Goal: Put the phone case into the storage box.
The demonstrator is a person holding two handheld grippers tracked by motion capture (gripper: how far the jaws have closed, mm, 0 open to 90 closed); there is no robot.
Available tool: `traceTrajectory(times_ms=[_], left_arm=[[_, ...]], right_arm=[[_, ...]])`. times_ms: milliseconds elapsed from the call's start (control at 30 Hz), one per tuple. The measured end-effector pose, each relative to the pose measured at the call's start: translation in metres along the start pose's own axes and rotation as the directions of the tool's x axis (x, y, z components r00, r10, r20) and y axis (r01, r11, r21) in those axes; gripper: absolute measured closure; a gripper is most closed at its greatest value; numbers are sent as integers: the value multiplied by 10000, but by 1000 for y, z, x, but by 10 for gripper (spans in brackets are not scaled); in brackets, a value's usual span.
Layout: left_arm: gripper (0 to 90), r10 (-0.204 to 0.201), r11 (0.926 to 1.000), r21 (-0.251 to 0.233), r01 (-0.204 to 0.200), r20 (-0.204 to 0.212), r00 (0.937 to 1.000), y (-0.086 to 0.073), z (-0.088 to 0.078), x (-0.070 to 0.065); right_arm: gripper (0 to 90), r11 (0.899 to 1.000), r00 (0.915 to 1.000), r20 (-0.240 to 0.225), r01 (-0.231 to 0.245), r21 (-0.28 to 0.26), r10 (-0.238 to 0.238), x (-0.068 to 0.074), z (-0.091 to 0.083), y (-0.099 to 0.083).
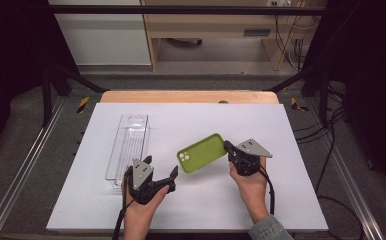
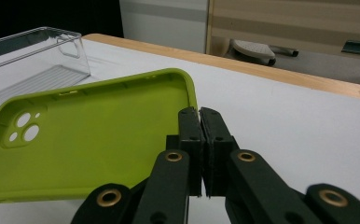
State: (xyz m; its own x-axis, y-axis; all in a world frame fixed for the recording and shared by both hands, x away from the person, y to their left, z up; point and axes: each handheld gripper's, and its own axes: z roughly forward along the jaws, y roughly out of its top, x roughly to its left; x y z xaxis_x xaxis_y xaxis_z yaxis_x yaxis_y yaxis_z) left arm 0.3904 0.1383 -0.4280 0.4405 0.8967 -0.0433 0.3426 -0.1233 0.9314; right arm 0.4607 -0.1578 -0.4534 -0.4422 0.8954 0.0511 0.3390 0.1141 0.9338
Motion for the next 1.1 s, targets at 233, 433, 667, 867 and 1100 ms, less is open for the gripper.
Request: traceTrajectory(times_ms=[233,433,667,867,1100], left_arm=[[133,-271,9994,215,271,21,9996,-4,5,-5],[225,-478,9980,412,470,183,9987,-6,10,-14],[345,-819,9943,718,792,361,9960,-9,19,-19],[436,-1183,9897,861,1140,469,9919,-11,25,-18],[522,-1574,9831,1028,1514,530,9861,-12,31,-17]], right_arm=[[884,9998,10000,59,47,-175,-46,2,-3,1],[884,9990,9998,121,185,-396,-180,5,-6,4],[884,9978,9992,110,387,-547,-381,9,-9,6],[884,9970,9991,93,428,-644,-423,11,-12,7],[884,9961,9990,40,458,-760,-456,13,-13,7]])
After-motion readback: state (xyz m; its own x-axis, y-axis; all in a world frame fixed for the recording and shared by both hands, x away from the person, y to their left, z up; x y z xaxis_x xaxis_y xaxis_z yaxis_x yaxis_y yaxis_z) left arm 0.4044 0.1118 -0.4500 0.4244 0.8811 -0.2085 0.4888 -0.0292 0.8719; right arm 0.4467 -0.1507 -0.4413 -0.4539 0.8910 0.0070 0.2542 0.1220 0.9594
